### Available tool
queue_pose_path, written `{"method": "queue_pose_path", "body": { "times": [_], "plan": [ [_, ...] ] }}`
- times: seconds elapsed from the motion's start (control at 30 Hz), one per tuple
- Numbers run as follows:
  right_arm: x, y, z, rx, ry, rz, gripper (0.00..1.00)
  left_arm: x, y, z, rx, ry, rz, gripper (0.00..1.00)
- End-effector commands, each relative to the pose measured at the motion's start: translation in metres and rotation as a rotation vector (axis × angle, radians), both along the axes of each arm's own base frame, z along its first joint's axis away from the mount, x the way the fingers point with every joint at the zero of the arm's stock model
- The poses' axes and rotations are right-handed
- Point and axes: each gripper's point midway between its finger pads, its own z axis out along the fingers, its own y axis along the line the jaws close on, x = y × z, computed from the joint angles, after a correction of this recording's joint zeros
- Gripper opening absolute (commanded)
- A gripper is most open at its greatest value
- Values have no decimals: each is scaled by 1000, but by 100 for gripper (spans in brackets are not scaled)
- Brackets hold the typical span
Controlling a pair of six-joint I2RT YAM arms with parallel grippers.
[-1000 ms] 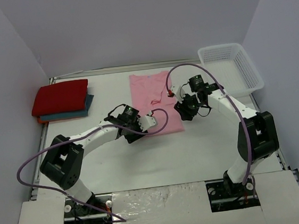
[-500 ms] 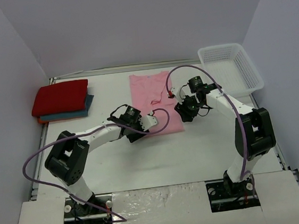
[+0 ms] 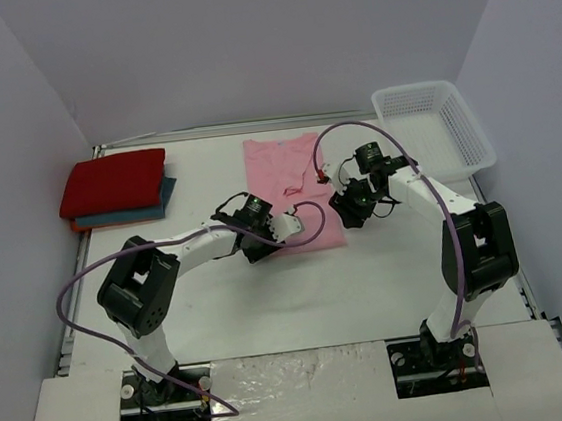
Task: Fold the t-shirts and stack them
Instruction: Grab one side of the 2/3 rectangular tshirt with both arms
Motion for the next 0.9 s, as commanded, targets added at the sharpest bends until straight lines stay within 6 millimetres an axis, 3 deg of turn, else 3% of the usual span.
{"method": "queue_pose_path", "body": {
  "times": [0.0,0.07,0.1,0.13,0.3,0.47,0.73,0.87],
  "plan": [
    [-4,-5,-1,-15,16,-4,41,4,-3,2,22,12,-6,34],
    [-5,-6,-1,-18,15,-4,41,4,-2,0,36,22,-8,24],
    [-6,-6,-1,-19,16,-3,41,3,-2,0,38,27,-8,9],
    [-5,-7,0,-20,14,-3,41,2,-2,1,39,33,-10,3],
    [-8,-6,2,-13,10,-1,40,-6,0,12,33,53,-27,2],
    [-13,0,20,32,-19,28,40,-31,2,31,5,129,-85,2],
    [-50,22,43,179,-48,224,42,-71,-1,44,-100,375,-177,2],
    [-63,25,46,183,-77,275,43,-70,7,46,-153,476,-165,2]
  ]
}}
